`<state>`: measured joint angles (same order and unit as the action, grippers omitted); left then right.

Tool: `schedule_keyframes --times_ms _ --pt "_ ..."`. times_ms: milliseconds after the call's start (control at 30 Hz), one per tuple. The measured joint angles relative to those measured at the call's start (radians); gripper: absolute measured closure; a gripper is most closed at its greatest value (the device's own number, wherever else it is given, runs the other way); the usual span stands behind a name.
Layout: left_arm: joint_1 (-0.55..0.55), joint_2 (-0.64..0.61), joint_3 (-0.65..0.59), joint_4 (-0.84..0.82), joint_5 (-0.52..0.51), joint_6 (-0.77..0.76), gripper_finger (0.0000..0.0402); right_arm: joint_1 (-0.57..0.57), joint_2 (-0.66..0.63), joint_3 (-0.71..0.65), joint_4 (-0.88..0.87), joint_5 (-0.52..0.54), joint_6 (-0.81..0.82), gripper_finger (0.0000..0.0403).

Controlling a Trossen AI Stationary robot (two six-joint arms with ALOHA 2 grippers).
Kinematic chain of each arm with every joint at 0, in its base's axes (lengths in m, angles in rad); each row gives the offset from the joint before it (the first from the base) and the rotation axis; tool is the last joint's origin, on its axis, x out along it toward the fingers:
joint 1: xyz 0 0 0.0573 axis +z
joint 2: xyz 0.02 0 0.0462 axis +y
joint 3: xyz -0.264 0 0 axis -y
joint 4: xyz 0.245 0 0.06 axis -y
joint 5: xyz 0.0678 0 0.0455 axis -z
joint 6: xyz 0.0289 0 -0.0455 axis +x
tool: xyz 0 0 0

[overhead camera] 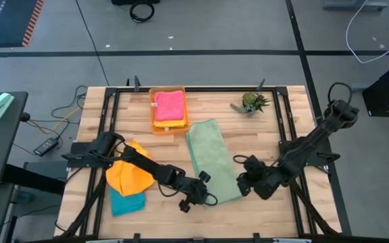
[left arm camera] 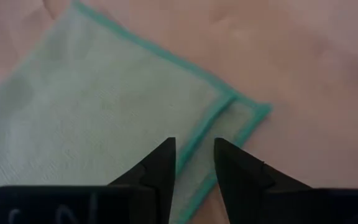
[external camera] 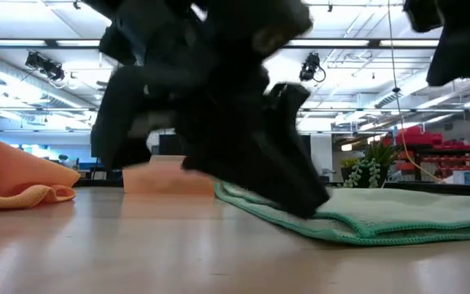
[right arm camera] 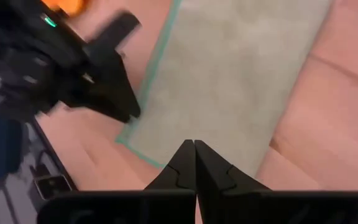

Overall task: Fold microfiber towels
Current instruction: Fold the green microfiber cloth

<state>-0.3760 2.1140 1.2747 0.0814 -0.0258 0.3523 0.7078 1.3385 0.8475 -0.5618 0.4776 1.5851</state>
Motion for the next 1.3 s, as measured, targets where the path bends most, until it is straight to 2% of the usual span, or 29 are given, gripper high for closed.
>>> schedule_keyframes --times_ms 133,500,733,1067,1300 --pt "0.016 0.010 0.001 0.013 0.000 0.000 0.0295 0.033 -0.027 0.000 -0.021 0.064 0.054 0.0401" --pt "0.026 0.009 0.001 0.012 0.000 0.001 0.0322 0.043 -0.023 0.000 -0.028 0.072 0.084 0.0401" --pt "0.025 0.009 0.001 0.017 0.000 -0.001 0.0390 0.043 -0.023 0.000 -0.044 0.072 0.083 0.0401" --pt "0.012 -0.037 0.003 0.015 0.001 -0.028 0.0395 0.043 -0.023 0.000 -0.045 0.072 0.072 0.0401" --pt "-0.016 -0.042 0.003 -0.052 0.007 -0.078 0.0396 0.043 -0.023 0.000 -0.053 0.072 0.067 0.0401"
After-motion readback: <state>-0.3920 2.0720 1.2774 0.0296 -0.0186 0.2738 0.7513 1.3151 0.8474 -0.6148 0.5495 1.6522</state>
